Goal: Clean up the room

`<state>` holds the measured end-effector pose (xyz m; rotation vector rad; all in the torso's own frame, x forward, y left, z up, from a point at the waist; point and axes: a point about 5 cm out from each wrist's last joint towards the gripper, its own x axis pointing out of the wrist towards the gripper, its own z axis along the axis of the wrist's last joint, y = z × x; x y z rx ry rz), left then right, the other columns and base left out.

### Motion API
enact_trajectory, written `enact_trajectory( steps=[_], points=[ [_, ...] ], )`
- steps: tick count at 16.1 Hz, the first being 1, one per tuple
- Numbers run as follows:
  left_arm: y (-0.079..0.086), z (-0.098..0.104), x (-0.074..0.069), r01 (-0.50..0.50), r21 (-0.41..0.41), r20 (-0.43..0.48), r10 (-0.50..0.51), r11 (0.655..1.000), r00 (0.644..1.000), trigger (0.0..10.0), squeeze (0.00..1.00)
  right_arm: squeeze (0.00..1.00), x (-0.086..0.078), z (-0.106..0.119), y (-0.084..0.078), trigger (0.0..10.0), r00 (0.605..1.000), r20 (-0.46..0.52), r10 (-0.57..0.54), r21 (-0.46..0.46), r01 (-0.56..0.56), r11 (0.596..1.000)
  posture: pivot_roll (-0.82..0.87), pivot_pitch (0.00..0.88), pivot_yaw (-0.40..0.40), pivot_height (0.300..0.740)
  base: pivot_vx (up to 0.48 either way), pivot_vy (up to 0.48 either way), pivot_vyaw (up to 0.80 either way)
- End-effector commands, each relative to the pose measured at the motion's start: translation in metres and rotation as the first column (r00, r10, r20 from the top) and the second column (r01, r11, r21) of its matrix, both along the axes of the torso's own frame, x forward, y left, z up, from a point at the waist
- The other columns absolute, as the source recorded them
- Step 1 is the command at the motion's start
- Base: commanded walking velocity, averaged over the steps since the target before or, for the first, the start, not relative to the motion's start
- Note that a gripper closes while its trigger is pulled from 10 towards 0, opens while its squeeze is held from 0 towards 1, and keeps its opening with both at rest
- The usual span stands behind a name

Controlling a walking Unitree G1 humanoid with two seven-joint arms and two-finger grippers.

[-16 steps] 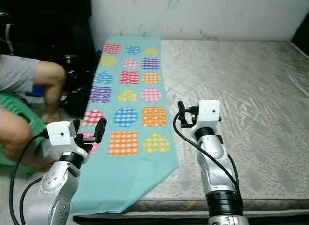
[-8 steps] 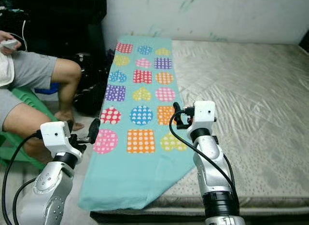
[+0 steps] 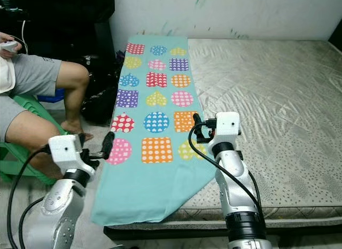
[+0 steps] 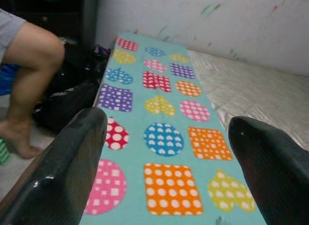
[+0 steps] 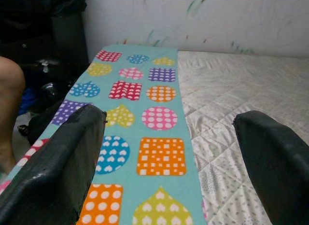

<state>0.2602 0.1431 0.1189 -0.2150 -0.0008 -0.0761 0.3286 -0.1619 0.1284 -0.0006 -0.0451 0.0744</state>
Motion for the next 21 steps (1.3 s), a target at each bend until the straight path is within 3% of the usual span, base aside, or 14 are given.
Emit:
enact_trajectory(
  steps=[1,3,11,15,21],
  points=[
    [0.002,0.000,-0.001,-0.009,0.012,0.000,0.009,1.000,1.000,10.0,0.00,0.00,0.000,0.001,0.000,10.0,1.000,0.003,0.000,-0.004,0.000,1.000,-0.05,0.106,-0.006,0.740,0.000,0.480,0.00],
    [0.002,0.000,-0.001,-0.010,0.010,-0.006,0.010,1.000,1.000,10.0,0.00,0.00,0.000,0.002,0.000,10.0,1.000,0.004,0.003,-0.006,-0.002,1.000,-0.05,0.106,-0.006,0.740,0.000,0.480,0.00],
    [0.002,-0.001,-0.002,-0.013,0.017,-0.008,0.013,1.000,1.000,10.0,0.00,0.00,-0.001,0.001,0.000,10.0,1.000,0.002,0.006,-0.010,-0.006,1.000,-0.05,0.108,-0.005,0.740,0.000,0.000,0.00],
    [0.009,0.001,-0.003,-0.063,0.032,-0.006,0.063,0.998,0.998,10.0,0.00,0.00,-0.001,0.003,0.002,10.0,1.000,0.005,0.021,0.004,-0.021,1.000,-0.04,0.140,-0.011,0.740,0.000,0.000,0.00],
    [0.016,0.004,-0.011,-0.094,0.025,-0.020,0.094,0.995,0.995,10.0,0.00,0.00,-0.016,-0.006,0.003,10.0,0.998,-0.028,0.050,0.024,-0.050,0.998,-0.04,0.212,-0.009,0.740,0.000,0.000,0.00]
  ],
)
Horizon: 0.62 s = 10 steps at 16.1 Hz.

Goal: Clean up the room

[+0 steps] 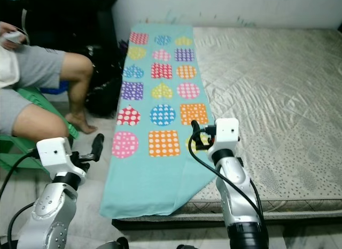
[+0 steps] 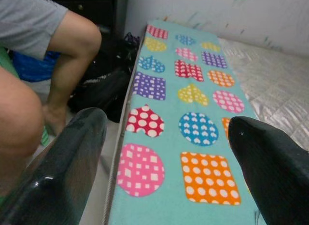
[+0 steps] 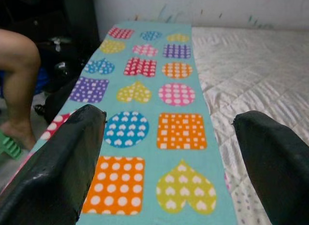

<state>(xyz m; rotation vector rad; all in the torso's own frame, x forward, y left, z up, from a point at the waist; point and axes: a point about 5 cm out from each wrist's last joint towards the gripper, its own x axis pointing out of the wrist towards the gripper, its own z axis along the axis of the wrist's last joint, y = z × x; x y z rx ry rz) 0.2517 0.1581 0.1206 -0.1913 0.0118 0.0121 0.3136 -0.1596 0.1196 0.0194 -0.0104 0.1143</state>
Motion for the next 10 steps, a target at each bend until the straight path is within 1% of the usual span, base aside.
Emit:
enact_trajectory(
  steps=[1,7,8,10],
  points=[
    [0.0009,0.0019,-0.0025,-0.005,0.000,-0.002,0.005,1.000,1.000,10.0,0.00,0.00,-0.0022,0.0028,0.0013,10.0,1.000,0.006,0.013,0.011,-0.013,1.000,-0.03,0.214,-0.009,0.740,0.000,0.000,0.00],
    [0.0013,0.0035,-0.0071,-0.005,-0.001,-0.015,0.005,1.000,1.000,10.0,0.00,0.00,-0.0072,0.0013,0.0047,10.0,0.999,-0.014,0.043,0.009,-0.043,0.999,-0.03,0.243,-0.010,0.740,0.000,0.000,0.00],
    [0.0013,0.0033,-0.0079,-0.005,-0.002,-0.018,0.005,1.000,1.000,10.0,0.00,0.00,-0.0084,0.0007,0.0045,10.0,0.999,-0.019,0.044,0.009,-0.043,0.999,-0.03,0.246,-0.009,0.735,0.000,0.000,0.00],
    [0.0008,0.0035,-0.0094,-0.002,-0.001,-0.023,0.002,1.000,1.000,10.0,0.00,0.00,-0.0098,0.0005,0.0040,10.0,0.999,-0.021,0.042,0.011,-0.041,0.999,-0.03,0.249,-0.009,0.711,0.000,0.000,0.00]
  ],
)
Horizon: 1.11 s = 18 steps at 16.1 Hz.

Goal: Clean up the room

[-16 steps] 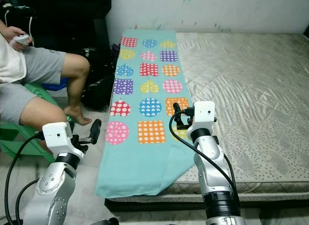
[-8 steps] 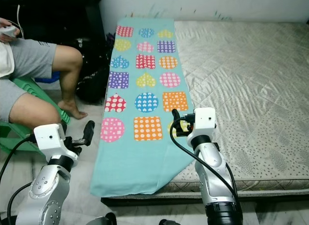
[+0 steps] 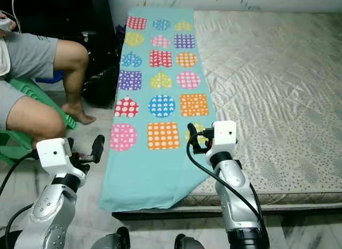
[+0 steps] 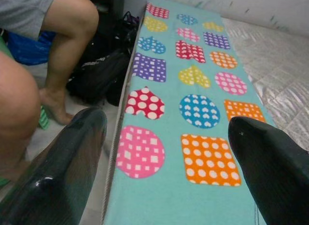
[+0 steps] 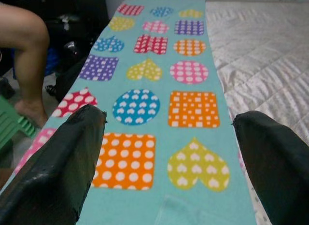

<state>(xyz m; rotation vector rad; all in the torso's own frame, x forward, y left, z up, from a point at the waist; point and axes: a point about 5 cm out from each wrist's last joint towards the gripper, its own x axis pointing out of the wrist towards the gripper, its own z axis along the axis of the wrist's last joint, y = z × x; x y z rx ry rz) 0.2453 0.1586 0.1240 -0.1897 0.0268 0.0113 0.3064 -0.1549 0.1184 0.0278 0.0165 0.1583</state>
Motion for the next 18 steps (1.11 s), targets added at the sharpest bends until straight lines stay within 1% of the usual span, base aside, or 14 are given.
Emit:
enact_trajectory(
  steps=[1,4,5,11,13,18],
  points=[
    [0.0001,0.0006,-0.0031,-0.003,-0.003,-0.009,0.003,1.000,1.000,10.0,0.00,0.00,-0.0027,0.0018,-0.0009,10.0,1.000,0.004,-0.003,0.004,0.003,1.000,-0.03,0.249,-0.009,0.707,0.000,0.000,0.00],
    [0.0001,0.0011,-0.0034,-0.004,-0.002,-0.009,0.004,1.000,1.000,10.0,0.00,0.00,-0.0026,0.0018,-0.0017,10.0,1.000,0.002,-0.002,0.002,0.002,1.000,-0.02,0.251,-0.009,0.707,0.000,0.000,0.00],
    [0.0009,0.0010,-0.0039,-0.009,0.004,-0.013,0.009,1.000,1.000,10.0,0.00,0.00,-0.0025,0.0019,-0.0019,10.0,1.000,0.000,-0.001,0.001,0.001,1.000,-0.02,0.252,-0.009,0.692,0.000,0.000,0.00],
    [0.0009,0.0011,-0.0050,-0.009,0.009,-0.017,0.009,1.000,1.000,10.0,0.00,0.00,-0.0032,0.0021,-0.0015,10.0,1.000,0.000,0.006,0.003,-0.006,1.000,-0.02,0.257,-0.007,0.642,0.000,0.000,0.00],
    [0.0022,0.0018,-0.0036,-0.025,0.020,-0.016,0.025,0.999,1.000,10.0,0.00,0.00,-0.0029,0.0028,-0.0010,10.0,1.000,0.003,0.008,0.004,-0.008,1.000,-0.02,0.256,-0.006,0.632,0.000,0.000,0.00],
    [0.0042,0.0051,-0.0031,-0.020,0.029,0.006,0.020,0.999,1.000,10.0,0.00,0.00,-0.0004,0.0037,-0.0013,10.0,1.000,0.006,0.010,-0.001,-0.010,1.000,-0.02,0.258,-0.008,0.632,0.000,0.000,0.00]
  ],
)
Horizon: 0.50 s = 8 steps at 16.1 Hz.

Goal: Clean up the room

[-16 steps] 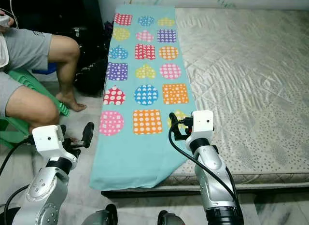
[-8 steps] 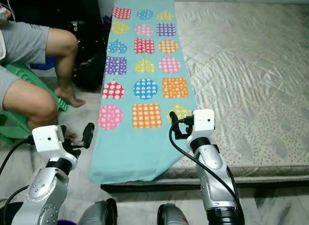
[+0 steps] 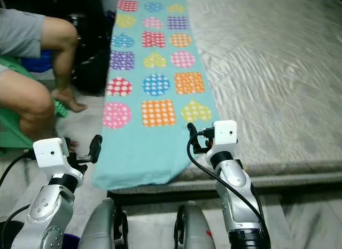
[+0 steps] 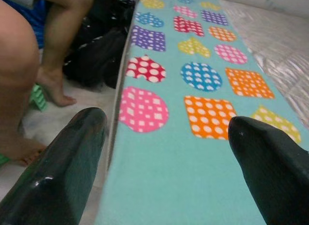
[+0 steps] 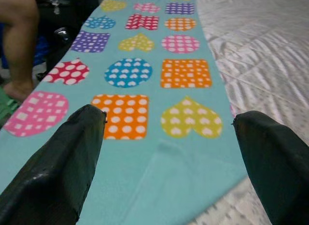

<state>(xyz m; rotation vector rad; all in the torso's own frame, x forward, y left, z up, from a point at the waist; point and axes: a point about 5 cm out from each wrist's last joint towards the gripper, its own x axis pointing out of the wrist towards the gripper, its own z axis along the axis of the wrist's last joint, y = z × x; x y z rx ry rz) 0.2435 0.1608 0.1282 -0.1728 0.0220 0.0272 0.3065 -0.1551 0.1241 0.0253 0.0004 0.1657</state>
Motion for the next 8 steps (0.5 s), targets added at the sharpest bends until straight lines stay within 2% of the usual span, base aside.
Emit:
enact_trajectory(
  steps=[1,4,8],
  points=[
    [0.0017,0.0016,-0.0015,-0.002,0.013,0.005,0.002,1.000,1.000,10.0,0.00,0.00,0.0002,-0.0017,-0.0009,10.0,1.000,-0.010,0.004,0.000,-0.004,1.000,-0.02,0.261,-0.008,0.632,0.000,0.000,0.00],
    [0.0010,0.0019,-0.0015,-0.001,0.013,0.005,0.001,1.000,1.000,10.0,0.00,0.00,0.0010,-0.0017,-0.0005,10.0,1.000,-0.011,0.008,0.003,-0.008,1.000,-0.02,0.263,-0.007,0.627,0.000,0.000,0.00],
    [0.0004,0.0022,-0.0024,-0.005,0.005,0.001,0.005,1.000,1.000,10.0,0.00,0.00,0.0010,-0.0014,-0.0012,10.0,1.000,-0.011,0.008,0.007,-0.008,1.000,-0.02,0.281,-0.009,0.587,0.000,0.000,0.00]
  ],
)
